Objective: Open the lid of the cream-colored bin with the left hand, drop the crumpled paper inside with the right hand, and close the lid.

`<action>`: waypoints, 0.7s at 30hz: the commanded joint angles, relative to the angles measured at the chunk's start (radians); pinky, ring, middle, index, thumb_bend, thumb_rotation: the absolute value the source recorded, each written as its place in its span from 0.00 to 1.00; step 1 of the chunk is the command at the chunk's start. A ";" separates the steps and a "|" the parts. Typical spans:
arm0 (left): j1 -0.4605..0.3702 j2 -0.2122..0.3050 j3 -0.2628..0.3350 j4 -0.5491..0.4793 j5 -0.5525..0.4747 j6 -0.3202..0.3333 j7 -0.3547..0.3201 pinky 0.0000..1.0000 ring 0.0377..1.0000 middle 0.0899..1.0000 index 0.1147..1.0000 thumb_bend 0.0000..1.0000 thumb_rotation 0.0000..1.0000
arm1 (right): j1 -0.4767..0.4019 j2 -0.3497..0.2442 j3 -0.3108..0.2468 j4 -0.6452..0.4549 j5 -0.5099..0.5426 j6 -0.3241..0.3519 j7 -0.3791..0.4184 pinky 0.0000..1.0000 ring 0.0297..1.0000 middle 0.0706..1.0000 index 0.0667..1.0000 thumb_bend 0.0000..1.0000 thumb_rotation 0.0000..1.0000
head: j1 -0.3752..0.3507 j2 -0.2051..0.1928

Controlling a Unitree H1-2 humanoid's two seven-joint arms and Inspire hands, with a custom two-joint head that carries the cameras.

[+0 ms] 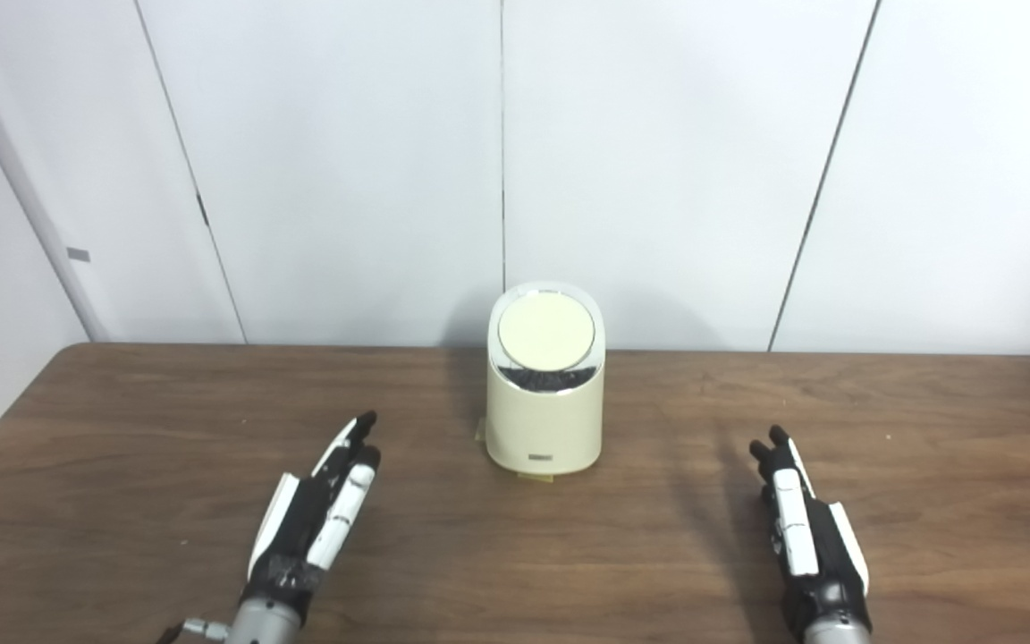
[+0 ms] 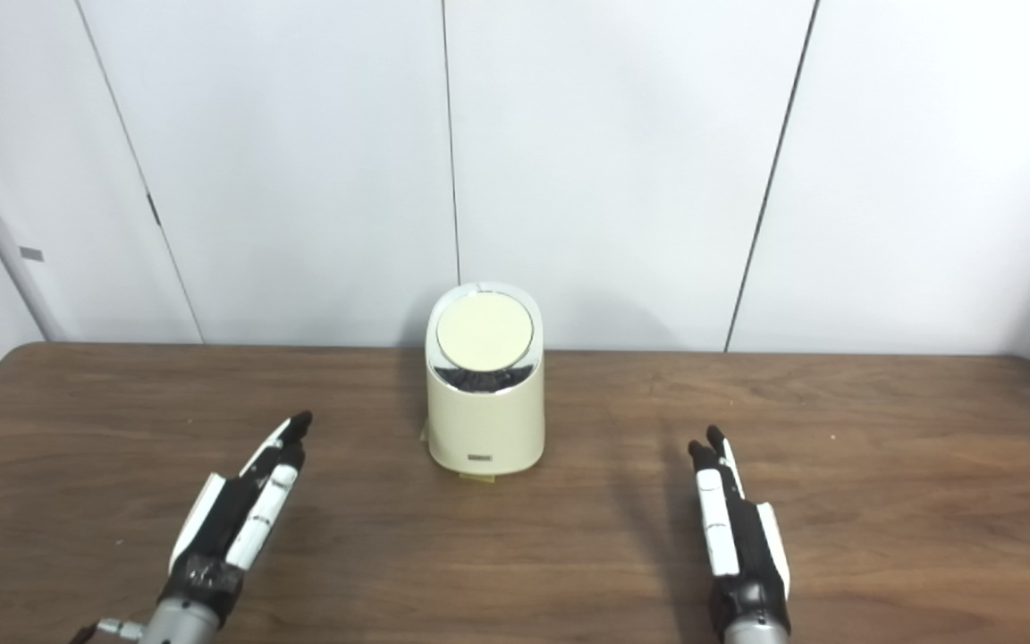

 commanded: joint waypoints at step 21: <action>0.074 -0.040 -0.006 -0.018 -0.073 -0.061 0.062 1.00 1.00 1.00 1.00 0.56 0.92 | 0.047 -0.049 -0.006 -0.152 0.033 0.034 0.046 0.99 0.99 0.98 0.99 0.59 1.00 | 0.002 0.062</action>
